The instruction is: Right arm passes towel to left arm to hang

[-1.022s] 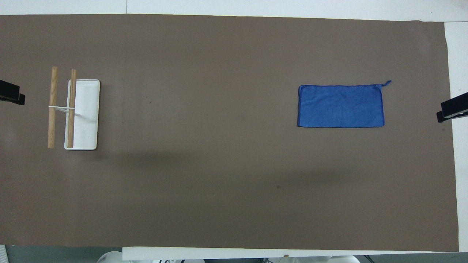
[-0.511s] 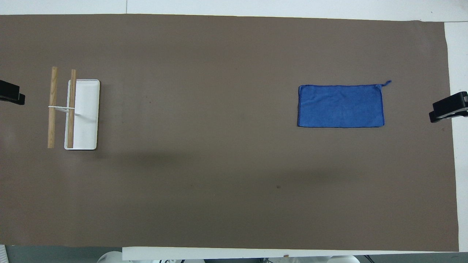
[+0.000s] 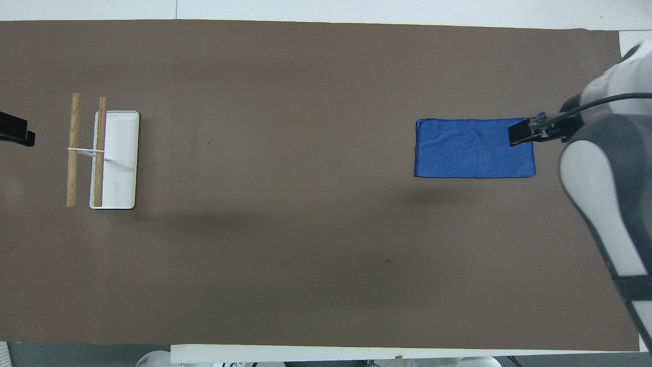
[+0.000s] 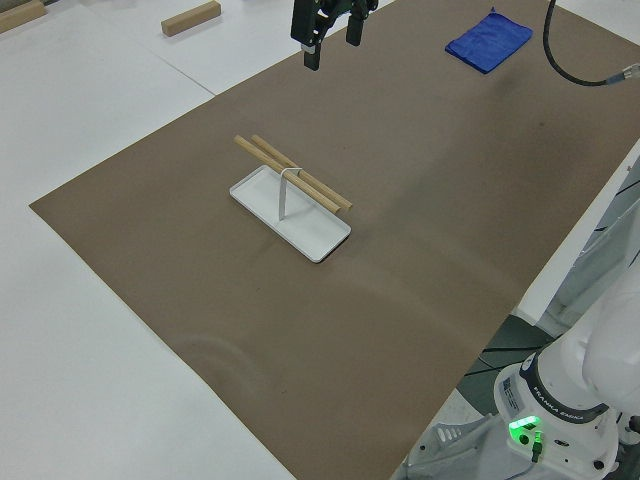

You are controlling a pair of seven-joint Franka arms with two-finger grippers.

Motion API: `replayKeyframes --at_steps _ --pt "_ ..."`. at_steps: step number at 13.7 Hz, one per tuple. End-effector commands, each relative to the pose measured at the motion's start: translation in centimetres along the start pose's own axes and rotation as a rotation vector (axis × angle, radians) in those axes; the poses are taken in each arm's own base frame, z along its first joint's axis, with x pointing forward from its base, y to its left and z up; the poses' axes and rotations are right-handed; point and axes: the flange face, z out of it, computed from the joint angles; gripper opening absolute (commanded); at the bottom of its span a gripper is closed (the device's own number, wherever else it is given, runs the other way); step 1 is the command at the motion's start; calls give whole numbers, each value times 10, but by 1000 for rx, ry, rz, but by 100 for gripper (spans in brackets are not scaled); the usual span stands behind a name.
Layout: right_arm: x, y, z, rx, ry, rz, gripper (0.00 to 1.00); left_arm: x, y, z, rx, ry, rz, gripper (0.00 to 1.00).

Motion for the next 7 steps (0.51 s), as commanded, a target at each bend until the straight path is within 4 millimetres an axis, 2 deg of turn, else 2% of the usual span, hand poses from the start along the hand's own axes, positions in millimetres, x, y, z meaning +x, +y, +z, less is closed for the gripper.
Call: replayKeyframes --at_steps 1,2,4,7 --pt "2 -7 70 30 -6 25 100 -6 -2 -2 2 0 12 100" --pt "0 -9 95 29 -17 15 100 -7 -3 -2 2 0 10 100" --pt "-6 -3 129 28 -7 7 100 -6 -2 -2 2 0 12 100" --pt "-4 15 169 30 -33 -54 98 -6 3 -2 3 -2 19 100"
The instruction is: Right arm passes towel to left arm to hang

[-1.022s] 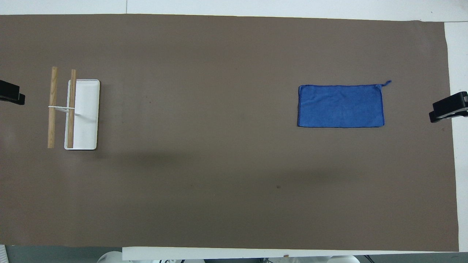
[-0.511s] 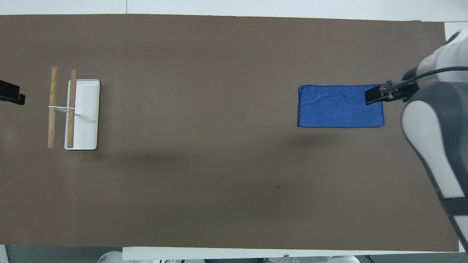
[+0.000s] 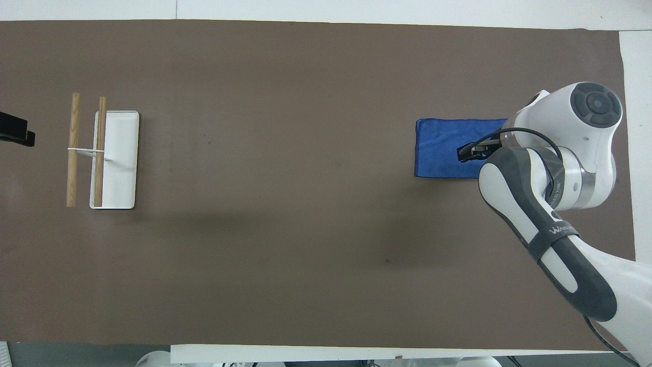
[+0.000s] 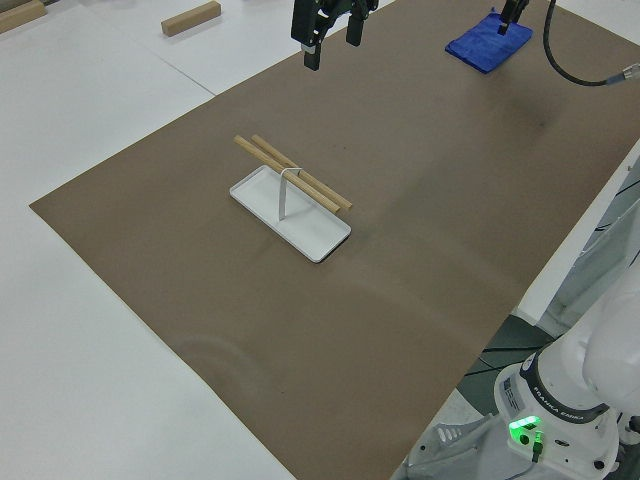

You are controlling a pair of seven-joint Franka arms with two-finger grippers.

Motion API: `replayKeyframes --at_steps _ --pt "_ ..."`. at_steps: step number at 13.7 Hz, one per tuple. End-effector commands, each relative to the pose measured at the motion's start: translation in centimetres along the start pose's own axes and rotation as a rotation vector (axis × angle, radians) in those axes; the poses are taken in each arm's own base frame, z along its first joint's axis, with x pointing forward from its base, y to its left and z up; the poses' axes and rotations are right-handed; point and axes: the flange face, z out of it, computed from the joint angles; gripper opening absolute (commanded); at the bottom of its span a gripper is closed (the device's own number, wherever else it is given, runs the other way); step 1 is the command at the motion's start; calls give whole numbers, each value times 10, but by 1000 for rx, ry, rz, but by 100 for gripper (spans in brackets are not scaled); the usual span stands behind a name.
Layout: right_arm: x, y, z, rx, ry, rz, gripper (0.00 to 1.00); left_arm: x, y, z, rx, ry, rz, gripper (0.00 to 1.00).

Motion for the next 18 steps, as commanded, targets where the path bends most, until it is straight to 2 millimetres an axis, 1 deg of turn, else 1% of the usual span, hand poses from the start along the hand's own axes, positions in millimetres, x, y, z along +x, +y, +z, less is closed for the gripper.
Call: replayKeyframes --at_steps 1,2,4,7,8,10,12,13,15,17,18 --pt "-1 15 24 16 -9 -43 96 -6 5 -2 3 0 25 100" --pt "0 16 25 15 0 -56 95 -6 5 -2 3 0 25 100" --pt "-8 16 36 16 -12 -63 93 -6 -1 -2 3 1 16 100" --pt "-14 16 46 13 6 -62 92 -6 4 -2 3 -2 23 100" --pt "-14 16 48 12 10 -62 87 -6 3 -2 3 0 22 100" --pt "-14 16 47 12 12 -64 66 -7 -1 -2 2 -2 14 100" --pt "-13 16 46 13 6 -64 39 -8 -3 -1 2 -11 11 100" --pt "-12 16 45 12 6 -67 29 -9 -3 0 2 -16 13 100" --pt "-10 14 42 13 0 -68 14 -9 -6 2 1 -19 1 100" --pt "-2 10 31 16 -26 -73 3 -10 -11 0 1 -7 -13 100" --pt "1 10 24 18 -38 -72 0 -9 -9 0 0 -4 -25 100"
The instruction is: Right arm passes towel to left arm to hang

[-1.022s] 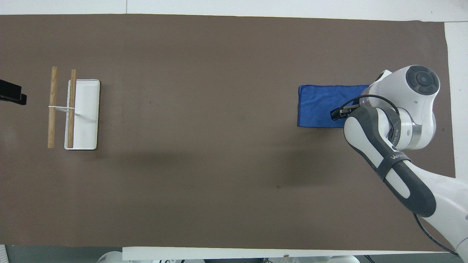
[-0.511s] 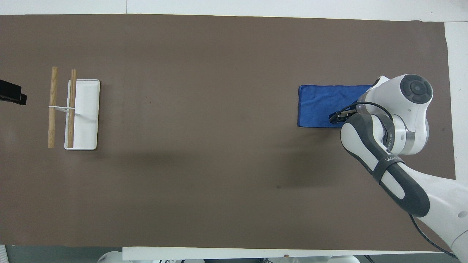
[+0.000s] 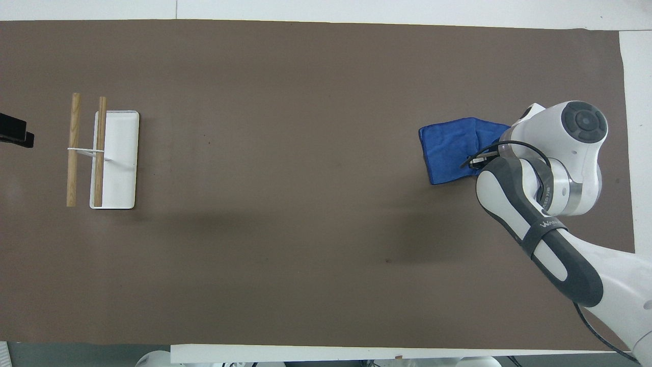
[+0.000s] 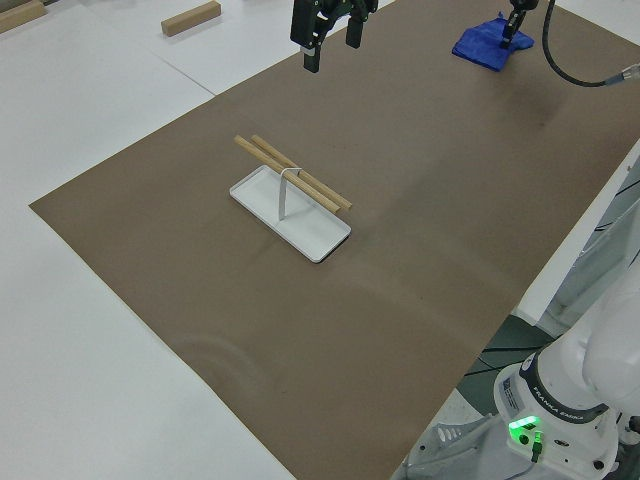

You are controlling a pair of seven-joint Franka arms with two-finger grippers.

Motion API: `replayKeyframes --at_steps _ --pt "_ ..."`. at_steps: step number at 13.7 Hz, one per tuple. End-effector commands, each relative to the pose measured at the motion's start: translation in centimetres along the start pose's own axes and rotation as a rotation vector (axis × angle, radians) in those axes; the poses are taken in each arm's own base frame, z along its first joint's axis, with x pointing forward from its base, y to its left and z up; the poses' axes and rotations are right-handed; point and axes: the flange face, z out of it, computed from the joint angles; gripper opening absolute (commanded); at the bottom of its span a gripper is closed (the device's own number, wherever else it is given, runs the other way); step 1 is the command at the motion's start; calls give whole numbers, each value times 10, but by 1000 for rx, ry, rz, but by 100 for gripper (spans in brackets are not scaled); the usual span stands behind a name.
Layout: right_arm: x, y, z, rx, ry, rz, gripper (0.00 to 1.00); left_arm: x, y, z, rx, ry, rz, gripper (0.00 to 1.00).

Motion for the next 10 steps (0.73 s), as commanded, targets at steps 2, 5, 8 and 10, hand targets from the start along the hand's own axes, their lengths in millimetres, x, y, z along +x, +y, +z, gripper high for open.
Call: replayKeyframes --at_steps 2,5,8,10 --pt "20 -4 -36 23 -49 -16 0 -4 -4 -4 -3 34 -120 100" --pt "44 -50 -111 105 -85 42 0 5 9 5 -68 75 -455 100" --pt "52 -120 -136 313 -102 262 0 18 61 27 -99 106 -690 100" --pt "52 -165 -143 457 -154 466 0 26 92 37 -110 107 -768 99"
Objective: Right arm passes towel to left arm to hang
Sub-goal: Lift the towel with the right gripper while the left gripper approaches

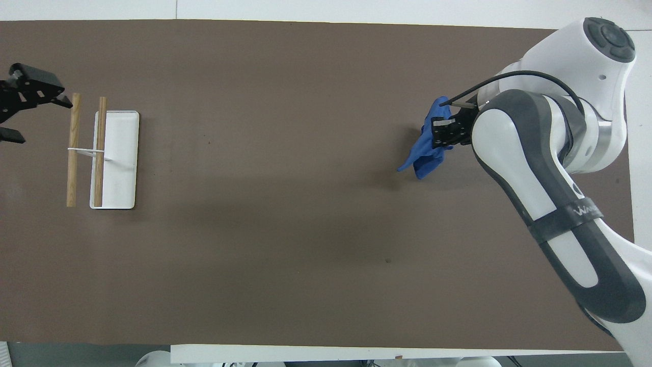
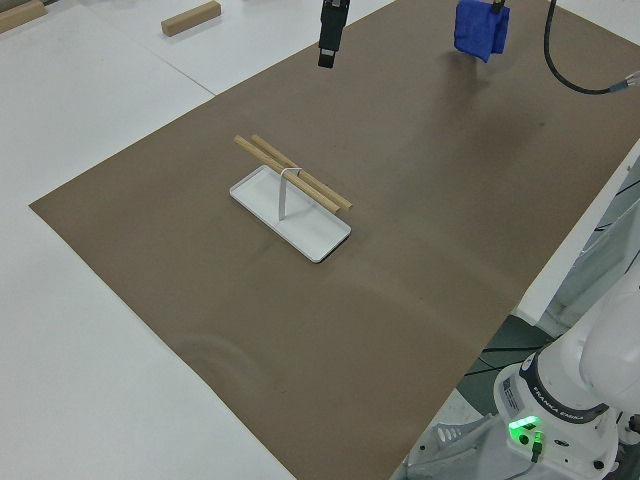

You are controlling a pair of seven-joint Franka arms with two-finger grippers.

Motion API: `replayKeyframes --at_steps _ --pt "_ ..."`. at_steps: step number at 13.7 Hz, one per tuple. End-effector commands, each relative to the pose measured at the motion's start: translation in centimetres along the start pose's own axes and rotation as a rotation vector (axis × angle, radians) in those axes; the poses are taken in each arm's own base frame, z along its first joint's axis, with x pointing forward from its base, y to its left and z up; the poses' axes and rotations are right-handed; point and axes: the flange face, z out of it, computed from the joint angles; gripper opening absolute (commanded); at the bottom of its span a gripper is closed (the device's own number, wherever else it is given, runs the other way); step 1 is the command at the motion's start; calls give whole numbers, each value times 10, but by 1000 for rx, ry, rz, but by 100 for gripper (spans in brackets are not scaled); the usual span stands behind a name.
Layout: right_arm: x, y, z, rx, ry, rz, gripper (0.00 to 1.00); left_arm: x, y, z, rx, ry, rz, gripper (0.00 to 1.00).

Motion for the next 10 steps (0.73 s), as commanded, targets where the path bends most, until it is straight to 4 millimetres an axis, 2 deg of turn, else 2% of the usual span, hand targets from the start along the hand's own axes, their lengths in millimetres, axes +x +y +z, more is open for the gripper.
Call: replayKeyframes --at_steps 1,2,5,7,9,10 --pt "-14 -57 16 173 -44 251 0 -22 29 14 -14 0 -71 99" --pt "-24 -80 23 206 -57 317 0 -28 35 17 -8 -6 -64 99" --pt "-53 -140 40 359 -143 572 0 -68 77 52 -1 -20 -148 99" --pt "-71 -163 51 388 -179 630 0 -97 97 80 40 -41 -224 99" --pt "-82 -180 57 429 -218 710 0 -126 105 111 64 -46 -300 99" --pt "-85 -185 56 464 -256 747 0 -135 107 118 80 -49 -318 99"
